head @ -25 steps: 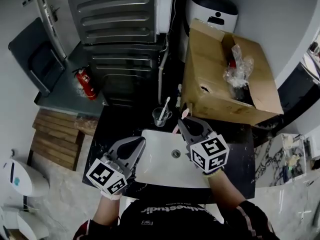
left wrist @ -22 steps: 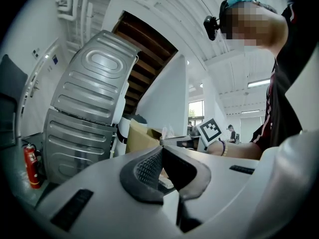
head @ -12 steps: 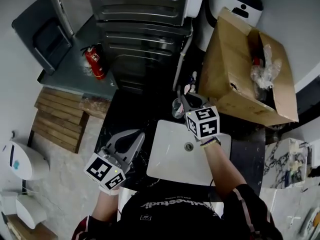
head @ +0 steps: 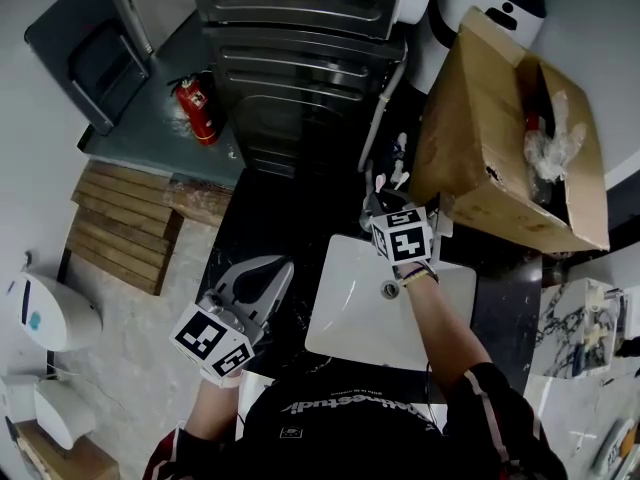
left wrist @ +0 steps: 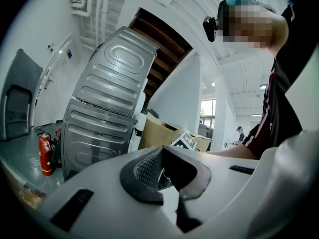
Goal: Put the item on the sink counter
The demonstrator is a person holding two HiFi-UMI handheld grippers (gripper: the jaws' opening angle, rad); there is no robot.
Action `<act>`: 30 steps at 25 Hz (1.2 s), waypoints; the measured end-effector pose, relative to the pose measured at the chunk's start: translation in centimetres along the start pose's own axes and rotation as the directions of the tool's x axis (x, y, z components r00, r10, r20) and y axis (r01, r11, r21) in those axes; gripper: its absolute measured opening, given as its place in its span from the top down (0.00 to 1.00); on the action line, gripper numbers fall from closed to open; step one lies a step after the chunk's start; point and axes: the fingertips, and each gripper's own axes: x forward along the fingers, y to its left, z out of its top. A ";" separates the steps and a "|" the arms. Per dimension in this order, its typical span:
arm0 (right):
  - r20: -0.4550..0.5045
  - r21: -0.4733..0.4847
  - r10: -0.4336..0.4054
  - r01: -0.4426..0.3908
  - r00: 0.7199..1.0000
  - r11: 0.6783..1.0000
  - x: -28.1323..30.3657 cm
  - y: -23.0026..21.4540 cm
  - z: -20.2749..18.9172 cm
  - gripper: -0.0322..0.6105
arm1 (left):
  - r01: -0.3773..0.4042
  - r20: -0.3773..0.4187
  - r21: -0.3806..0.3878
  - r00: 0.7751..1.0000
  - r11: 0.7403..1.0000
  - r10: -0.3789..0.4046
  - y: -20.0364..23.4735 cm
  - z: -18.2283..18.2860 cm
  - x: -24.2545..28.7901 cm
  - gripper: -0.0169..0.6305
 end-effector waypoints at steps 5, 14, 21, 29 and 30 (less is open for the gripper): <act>-0.004 0.009 -0.030 0.030 1.000 1.000 0.9 -0.3 -0.1 0.87 | -0.002 -0.010 -0.009 1.000 1.000 0.002 0.4 -0.1 -0.2 0.95; 0.026 0.017 -0.021 0.021 0.999 1.000 -0.4 0.3 0.3 0.76 | -0.002 0.004 -0.001 1.000 1.000 0.002 0.1 0.3 -0.5 0.95; 0.177 0.026 0.015 -0.020 0.984 0.999 -7.9 1.3 3.4 0.76 | 0.039 0.027 0.027 0.999 0.999 -0.040 -3.0 1.8 1.1 0.95; 0.371 0.119 0.018 -0.067 0.928 0.991 -22.0 -0.6 3.2 0.77 | 0.127 0.041 0.062 0.991 0.990 -0.130 -9.8 3.0 5.1 0.95; 0.392 0.131 0.011 -0.068 0.920 0.989 -23.8 -1.1 2.9 0.78 | 0.141 0.042 0.066 0.989 0.988 -0.144 -10.9 3.1 5.7 0.95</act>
